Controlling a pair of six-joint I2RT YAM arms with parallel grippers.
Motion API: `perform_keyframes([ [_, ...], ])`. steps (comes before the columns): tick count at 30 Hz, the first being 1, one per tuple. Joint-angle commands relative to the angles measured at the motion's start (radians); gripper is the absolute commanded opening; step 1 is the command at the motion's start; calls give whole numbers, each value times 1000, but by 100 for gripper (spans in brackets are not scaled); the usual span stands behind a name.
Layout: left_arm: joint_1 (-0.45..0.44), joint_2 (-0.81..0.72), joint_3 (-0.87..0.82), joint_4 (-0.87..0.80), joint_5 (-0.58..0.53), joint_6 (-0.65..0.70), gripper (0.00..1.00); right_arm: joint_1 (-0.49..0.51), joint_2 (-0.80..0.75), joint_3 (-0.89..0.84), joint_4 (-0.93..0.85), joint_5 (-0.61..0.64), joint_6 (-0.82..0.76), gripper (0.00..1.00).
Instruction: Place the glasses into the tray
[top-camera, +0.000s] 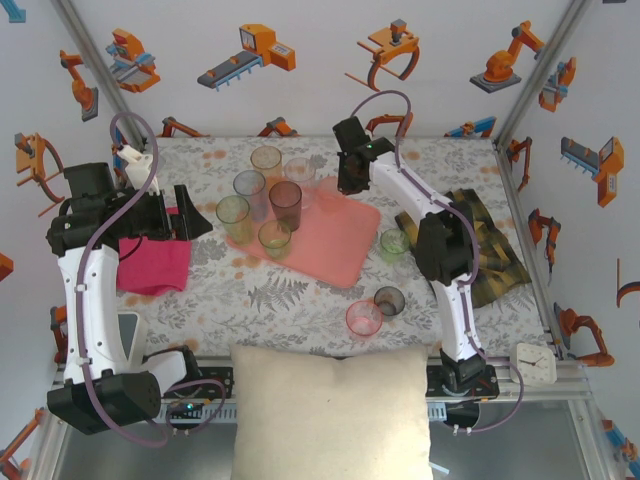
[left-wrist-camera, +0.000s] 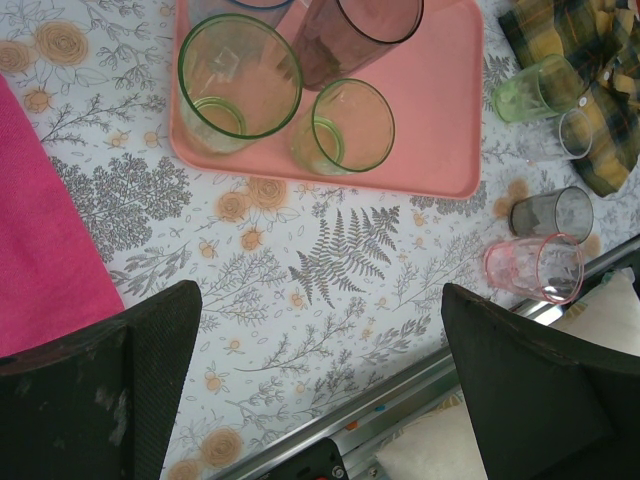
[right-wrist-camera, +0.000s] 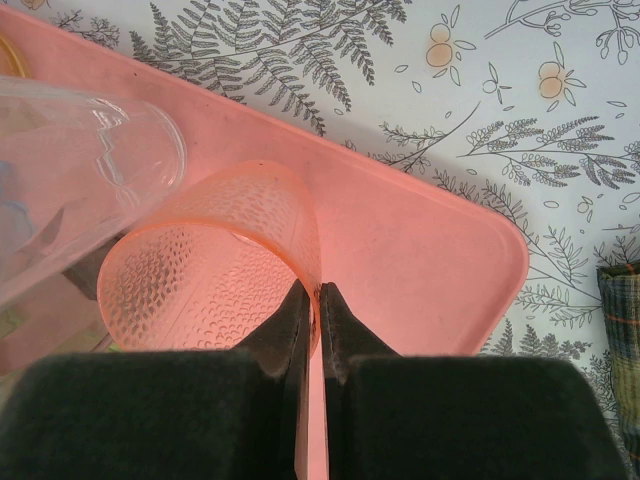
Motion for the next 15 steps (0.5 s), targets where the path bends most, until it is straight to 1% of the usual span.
perform_keyframes([
  [1,8,-8,-8,10,13,3,97,-10,-3,6,-14,14,-2,9],
  [15,10,-19,-12,10,11,1,97,-11,4,2,-15,10,2,11],
])
